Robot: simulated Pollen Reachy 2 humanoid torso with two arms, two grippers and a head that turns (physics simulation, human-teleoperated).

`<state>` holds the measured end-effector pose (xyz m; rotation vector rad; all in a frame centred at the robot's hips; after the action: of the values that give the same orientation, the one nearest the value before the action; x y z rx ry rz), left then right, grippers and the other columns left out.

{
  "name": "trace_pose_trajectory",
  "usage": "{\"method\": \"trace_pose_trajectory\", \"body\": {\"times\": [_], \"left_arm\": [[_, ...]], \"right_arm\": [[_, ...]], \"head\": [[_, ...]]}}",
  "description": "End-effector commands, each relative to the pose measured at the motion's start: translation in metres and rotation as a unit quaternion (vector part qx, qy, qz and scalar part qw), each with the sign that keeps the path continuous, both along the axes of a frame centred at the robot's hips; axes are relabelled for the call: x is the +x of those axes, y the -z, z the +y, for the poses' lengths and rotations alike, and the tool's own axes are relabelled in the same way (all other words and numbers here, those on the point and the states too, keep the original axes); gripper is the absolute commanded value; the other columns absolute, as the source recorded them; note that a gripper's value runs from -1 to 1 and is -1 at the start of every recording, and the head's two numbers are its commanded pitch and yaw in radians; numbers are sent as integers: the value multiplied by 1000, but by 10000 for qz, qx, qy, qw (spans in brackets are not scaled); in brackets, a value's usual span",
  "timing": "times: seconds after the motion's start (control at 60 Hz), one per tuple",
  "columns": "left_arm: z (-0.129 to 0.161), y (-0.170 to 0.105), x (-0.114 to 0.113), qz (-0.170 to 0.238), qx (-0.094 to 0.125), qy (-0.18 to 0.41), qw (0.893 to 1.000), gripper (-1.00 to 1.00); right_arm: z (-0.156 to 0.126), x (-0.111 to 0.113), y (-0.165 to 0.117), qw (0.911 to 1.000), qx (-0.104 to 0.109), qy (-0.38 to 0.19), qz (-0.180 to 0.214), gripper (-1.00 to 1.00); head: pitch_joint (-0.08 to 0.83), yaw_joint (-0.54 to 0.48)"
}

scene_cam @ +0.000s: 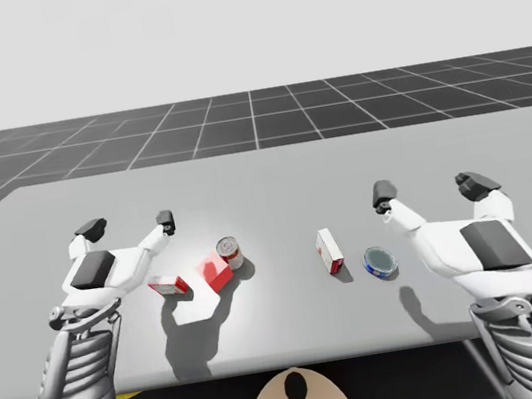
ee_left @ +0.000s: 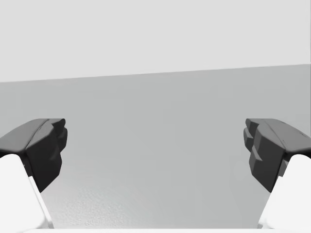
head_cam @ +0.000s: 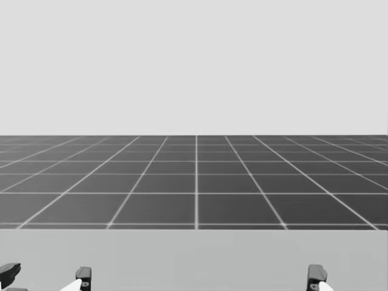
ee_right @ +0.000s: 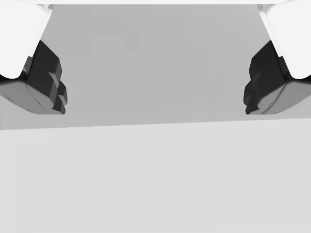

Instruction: Find the red cube and pick it up.

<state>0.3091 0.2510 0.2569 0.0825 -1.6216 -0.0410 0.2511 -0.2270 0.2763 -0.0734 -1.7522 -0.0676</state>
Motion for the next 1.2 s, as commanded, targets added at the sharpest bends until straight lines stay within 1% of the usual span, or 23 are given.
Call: {"method": "trace_pose_trajectory", "body": {"times": [0.017, 0.067, 0.1, 0.15, 0.233, 0.283, 0.333, 0.35, 0.433, 0.467, 0.533, 0.55, 0.65, 0.717, 0.833, 0.967, 1.083, 1.2], "left_arm": [[0, 0, 0, 8, -7, 4, 10000, -1000], [0, 0, 0, 10, -7, 0, 10000, -1000], [0, 0, 1, 12, -10, 0, 10000, -1000], [0, 0, 1, 15, -9, -2, 10000, -1000], [0, 0, 1, 21, -13, -3, 10000, -1000], [0, 0, 1, 22, -8, -5, 10000, -1000], [0, 0, 1, 24, -6, -3, 10000, -1000], [0, 0, 1, 24, -3, -4, 10000, -1000], [0, 0, 1, 25, 6, -3, 10000, -1000], [0, 0, 2, 29, 11, -5, 10000, -1000], [1, 0, 2, 35, 13, -8, 10000, -1000], [1, 0, 2, 39, 12, -9, 10000, -1000], [1, 0, 2, 46, 19, -5, 10000, -1000], [0, 0, 2, 54, 25, 0, 10000, -1000], [0, 0, 3, 72, 32, -4, 10000, -1000], [1, 1, 3, 92, 32, -23, 9999, -1000], [1, 0, 3, 108, 23, -28, 9999, -1000], [2, -1, 3, 154, -62, 26, 9999, -1000]], "right_arm": [[4, -1, 2, 9996, 227, 121, -68, -1000], [4, -1, 2, 9998, 191, 85, -73, -1000], [5, 0, 3, 9999, 88, -55, -12, -1000], [5, 0, 3, 9999, 39, -93, 77, -1000], [6, 1, 3, 9997, -137, -70, 194, -1000], [6, 1, 3, 9997, -121, -69, 214, -1000], [6, 1, 3, 9997, -119, -67, 216, -1000], [6, 2, 3, 9997, -112, -51, 216, -1000], [6, 2, 2, 9997, -81, -36, 248, -1000], [7, 1, 3, 9997, -132, -46, 209, -1000], [6, 2, 3, 9996, -99, -86, 242, -1000], [6, 2, 3, 9996, -94, -94, 247, -1000], [7, 2, 3, 9996, -125, -98, 250, -1000], [7, 2, 3, 9995, -133, -126, 256, -1000], [7, 2, 3, 9994, -160, -132, 261, -1000], [7, 2, 4, 9993, -122, -173, 295, -1000], [8, 2, 4, 9993, -132, -175, 307, -1000], [7, 2, 4, 9992, -131, -180, 318, -1000]], "head": [[16, 7], [25, 5], [36, 4], [60, 5], [130, 12], [184, 22], [216, 29], [247, 37], [302, 54], [330, 63], [375, 78], [401, 87], [466, 112], [513, 147], [569, 198], [643, 241], [679, 255], [692, 263]]}}
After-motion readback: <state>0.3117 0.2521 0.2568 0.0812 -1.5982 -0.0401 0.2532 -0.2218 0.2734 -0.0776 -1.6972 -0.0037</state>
